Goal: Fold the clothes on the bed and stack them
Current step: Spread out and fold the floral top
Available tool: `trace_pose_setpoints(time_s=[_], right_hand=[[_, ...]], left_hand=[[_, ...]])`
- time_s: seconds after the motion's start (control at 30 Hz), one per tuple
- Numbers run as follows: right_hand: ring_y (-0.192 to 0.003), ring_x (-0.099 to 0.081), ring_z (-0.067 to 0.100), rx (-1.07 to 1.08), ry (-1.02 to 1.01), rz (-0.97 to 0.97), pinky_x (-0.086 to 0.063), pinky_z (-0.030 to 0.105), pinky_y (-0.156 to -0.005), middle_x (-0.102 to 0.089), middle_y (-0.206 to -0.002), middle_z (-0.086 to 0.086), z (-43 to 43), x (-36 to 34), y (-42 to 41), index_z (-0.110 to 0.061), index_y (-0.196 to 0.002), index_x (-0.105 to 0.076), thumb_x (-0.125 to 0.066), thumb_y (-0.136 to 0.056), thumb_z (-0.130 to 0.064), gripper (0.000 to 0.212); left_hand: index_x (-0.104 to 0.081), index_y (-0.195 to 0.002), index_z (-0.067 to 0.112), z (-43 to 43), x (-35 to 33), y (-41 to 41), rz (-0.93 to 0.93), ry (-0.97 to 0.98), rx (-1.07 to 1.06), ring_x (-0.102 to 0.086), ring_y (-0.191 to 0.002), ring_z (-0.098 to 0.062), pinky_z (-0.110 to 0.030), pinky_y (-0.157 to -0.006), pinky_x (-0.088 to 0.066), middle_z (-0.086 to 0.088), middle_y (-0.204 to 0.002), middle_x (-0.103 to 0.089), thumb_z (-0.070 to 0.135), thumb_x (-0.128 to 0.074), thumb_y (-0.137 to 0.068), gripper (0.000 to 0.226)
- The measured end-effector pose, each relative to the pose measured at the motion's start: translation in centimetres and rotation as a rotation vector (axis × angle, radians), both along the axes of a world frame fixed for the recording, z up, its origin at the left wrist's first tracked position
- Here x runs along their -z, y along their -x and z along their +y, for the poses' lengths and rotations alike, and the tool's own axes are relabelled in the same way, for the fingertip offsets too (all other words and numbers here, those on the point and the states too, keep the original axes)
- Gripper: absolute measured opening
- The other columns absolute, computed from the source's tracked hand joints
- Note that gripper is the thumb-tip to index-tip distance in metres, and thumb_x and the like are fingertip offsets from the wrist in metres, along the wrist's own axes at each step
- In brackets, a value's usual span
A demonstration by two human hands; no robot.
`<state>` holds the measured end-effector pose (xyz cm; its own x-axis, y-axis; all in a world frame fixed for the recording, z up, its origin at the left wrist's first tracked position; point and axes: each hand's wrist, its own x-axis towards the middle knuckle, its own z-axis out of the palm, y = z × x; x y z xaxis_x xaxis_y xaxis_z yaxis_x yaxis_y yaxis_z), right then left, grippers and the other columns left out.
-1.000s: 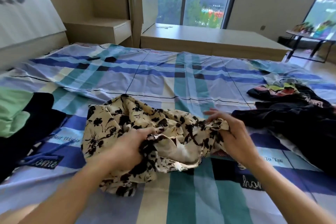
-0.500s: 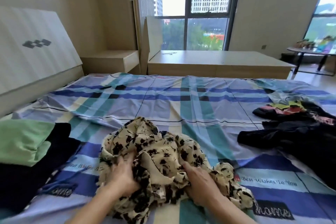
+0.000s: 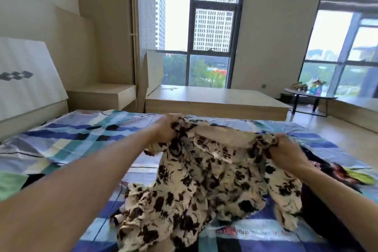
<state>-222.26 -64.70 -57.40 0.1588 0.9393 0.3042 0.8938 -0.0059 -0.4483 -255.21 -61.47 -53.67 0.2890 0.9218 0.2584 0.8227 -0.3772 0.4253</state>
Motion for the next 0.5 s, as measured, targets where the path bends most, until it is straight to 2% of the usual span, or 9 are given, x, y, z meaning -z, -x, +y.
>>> trace_pose_setpoints(time_s=[0.07, 0.13, 0.2, 0.27, 0.33, 0.4, 0.47, 0.5], right_hand=[[-0.092, -0.064, 0.037, 0.05, -0.103, -0.024, -0.054, 0.046, -0.082, -0.069, -0.096, 0.016, 0.6, -5.0, -1.2, -0.015, -0.093, -0.068, -0.053, -0.085, -0.015, 0.016], [-0.096, -0.065, 0.042, 0.054, -0.24, -0.052, -0.05, 0.041, -0.077, -0.068, -0.1, 0.023, 0.8, -10.1, -1.7, -0.005, -0.1, -0.068, -0.054, -0.084, -0.015, 0.024], [-0.096, -0.064, 0.045, 0.028, -0.33, -0.081, -0.047, 0.038, -0.075, -0.066, -0.101, 0.026, 0.4, -15.0, -1.3, -0.002, -0.103, -0.067, -0.056, -0.085, -0.012, 0.023], [-0.093, -0.065, 0.041, -0.064, -0.439, -0.079, -0.053, 0.044, -0.082, -0.068, -0.096, 0.02, -0.3, -19.7, -0.4, -0.011, -0.101, -0.066, -0.056, -0.083, 0.0, 0.023], [-0.087, -0.064, 0.034, -0.183, -0.529, -0.077, -0.055, 0.048, -0.083, -0.069, -0.087, 0.009, -0.6, -23.1, 0.2, -0.017, -0.094, -0.065, -0.053, -0.081, 0.005, 0.029], [-0.082, -0.065, 0.029, -0.264, -0.569, -0.053, -0.055, 0.043, -0.079, -0.068, -0.081, 0.004, -0.4, -25.4, 0.4, -0.015, -0.092, -0.066, -0.054, -0.083, 0.006, 0.026], [-0.083, -0.065, 0.027, -0.308, -0.567, -0.003, -0.054, 0.043, -0.078, -0.068, -0.085, 0.004, 0.0, -26.4, 0.3, -0.015, -0.095, -0.066, -0.056, -0.084, 0.005, 0.024], [-0.087, -0.062, 0.028, -0.31, -0.57, 0.012, -0.051, 0.042, -0.08, -0.067, -0.09, 0.006, 0.4, -26.6, 0.1, -0.015, -0.096, -0.067, -0.058, -0.084, 0.005, 0.025]], left_hand=[[-0.065, -0.103, 0.0, 0.6, -4.8, 1.6, 0.036, -0.04, 0.0, -0.06, -0.09, -0.024, -0.025, -0.069, -0.043, -0.007, -0.093, -0.064, 0.0, -0.051, -0.093, 0.017], [-0.067, -0.1, -0.001, 0.8, -9.6, 3.1, 0.023, -0.073, -0.011, -0.063, -0.09, -0.027, -0.031, -0.076, -0.049, -0.01, -0.093, -0.068, -0.001, -0.049, -0.091, 0.019], [-0.069, -0.101, 0.002, 0.1, -13.9, 4.3, -0.021, -0.091, -0.002, -0.066, -0.093, -0.029, -0.038, -0.084, -0.054, -0.012, -0.097, -0.071, 0.015, -0.055, -0.091, 0.022], [-0.071, -0.104, 0.009, -0.9, -18.0, 5.2, -0.118, -0.088, 0.011, -0.068, -0.096, -0.03, -0.045, -0.088, -0.055, -0.011, -0.098, -0.072, 0.028, -0.061, -0.089, 0.026], [-0.069, -0.107, 0.013, -1.4, -20.7, 6.6, -0.18, -0.046, -0.026, -0.066, -0.098, -0.026, -0.04, -0.088, -0.053, -0.01, -0.1, -0.071, 0.018, -0.061, -0.095, 0.015], [-0.067, -0.115, 0.01, -1.9, -22.8, 8.3, -0.218, 0.01, -0.069, -0.067, -0.099, -0.032, -0.044, -0.09, -0.055, -0.016, -0.104, -0.07, 0.006, -0.057, -0.095, 0.023], [-0.067, -0.119, 0.008, -2.4, -23.9, 9.9, -0.247, 0.072, -0.053, -0.068, -0.102, -0.04, -0.051, -0.089, -0.058, -0.022, -0.108, -0.071, 0.004, -0.055, -0.094, 0.028], [-0.067, -0.12, 0.008, -2.7, -24.1, 10.5, -0.255, 0.087, -0.047, -0.068, -0.102, -0.04, -0.05, -0.088, -0.059, -0.023, -0.109, -0.071, 0.006, -0.055, -0.095, 0.027]])
